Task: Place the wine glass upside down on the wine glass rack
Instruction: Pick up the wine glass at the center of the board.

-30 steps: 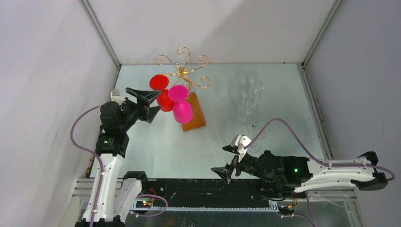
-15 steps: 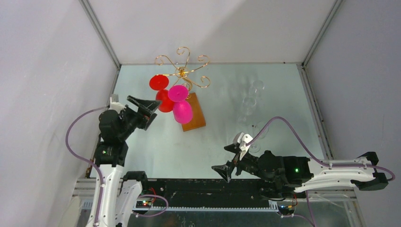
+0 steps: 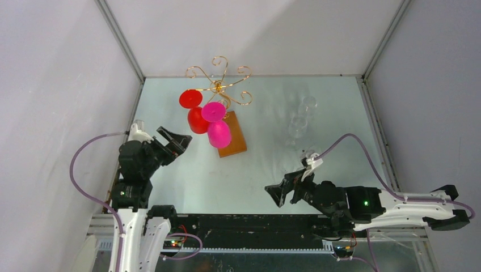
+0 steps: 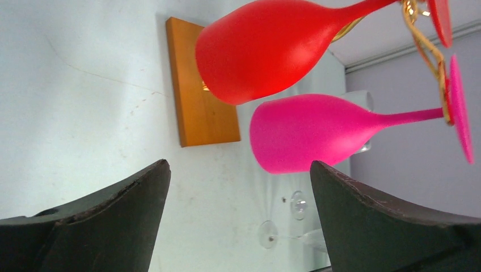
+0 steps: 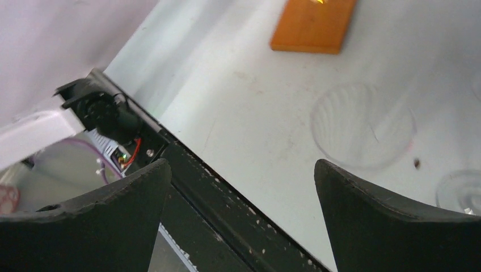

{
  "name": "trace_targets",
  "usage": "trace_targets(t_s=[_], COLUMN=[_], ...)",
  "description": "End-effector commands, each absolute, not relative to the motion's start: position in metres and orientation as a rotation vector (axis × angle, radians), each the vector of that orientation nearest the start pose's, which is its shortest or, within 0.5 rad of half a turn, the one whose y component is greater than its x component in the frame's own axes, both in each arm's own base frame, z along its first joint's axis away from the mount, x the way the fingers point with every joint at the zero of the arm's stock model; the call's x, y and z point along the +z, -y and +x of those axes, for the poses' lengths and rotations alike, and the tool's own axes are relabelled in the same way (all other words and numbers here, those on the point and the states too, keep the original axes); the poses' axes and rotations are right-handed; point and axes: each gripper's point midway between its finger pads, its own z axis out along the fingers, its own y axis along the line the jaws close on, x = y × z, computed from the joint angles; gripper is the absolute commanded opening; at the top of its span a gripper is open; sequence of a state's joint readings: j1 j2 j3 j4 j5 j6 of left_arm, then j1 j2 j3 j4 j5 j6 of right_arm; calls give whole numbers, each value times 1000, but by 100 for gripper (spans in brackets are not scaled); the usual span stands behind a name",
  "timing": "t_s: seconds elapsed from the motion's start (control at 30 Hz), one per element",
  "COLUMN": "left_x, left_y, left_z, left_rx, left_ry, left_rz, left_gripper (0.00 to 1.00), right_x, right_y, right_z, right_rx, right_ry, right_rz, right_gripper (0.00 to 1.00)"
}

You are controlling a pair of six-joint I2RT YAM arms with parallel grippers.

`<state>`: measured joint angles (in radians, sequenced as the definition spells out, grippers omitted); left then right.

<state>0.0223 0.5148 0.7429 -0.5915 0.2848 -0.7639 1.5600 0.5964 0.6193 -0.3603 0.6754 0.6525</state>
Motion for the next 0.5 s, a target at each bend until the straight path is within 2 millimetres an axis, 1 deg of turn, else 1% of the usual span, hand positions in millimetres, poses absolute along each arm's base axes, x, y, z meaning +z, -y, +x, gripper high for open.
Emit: trace_targets(t_s=[0.0,0.03,0.07,0.1,0.13,0.17,0.2,0.23,0.27,0.37,0.4,0.47], left_x=[237,234,232,229,226,221,218,212,208,190,187,188], left_y=[62,61,59,58,57,59,60,60,59,57,58,59], left_z=[220,220,219,219,219,217,216,214,213,209,208,208], left_rx=[-613,-602,-587,-576,-558,-555,-541,-532,-513,-492,-493,-502], left_ry=[-1936,-1942,-1947,-1952,-1957,-1969,-1979,-1991,-2000,-2031,-2035,-2027], left_rz=[-435,-432,-417,-411,-393,-370,-335,-323,-308,-310,-312,-304], left_gripper=[100,100,100,100,100,100,100,100,100,100,100,100], right_x=[226,234,230,236,234,240,238,244,245,256,257,262], right_y=[-214,-214,-208,-209,-205,-206,-203,-202,-203,-208,-209,-212], right_z=[114,115,115,115,114,114,115,114,115,114,114,114], right_rx=[803,808,770,767,738,739,706,709,698,733,738,763], right_ry=[-1984,-1993,-2020,-2028,-2050,-2058,-2074,-2076,-2079,-2072,-2067,-2057], right_rz=[-93,-64,-81,-84,-104,-106,-122,-126,-131,-142,-149,-141], right_gripper=[99,99,100,100,100,100,99,100,100,100,100,100])
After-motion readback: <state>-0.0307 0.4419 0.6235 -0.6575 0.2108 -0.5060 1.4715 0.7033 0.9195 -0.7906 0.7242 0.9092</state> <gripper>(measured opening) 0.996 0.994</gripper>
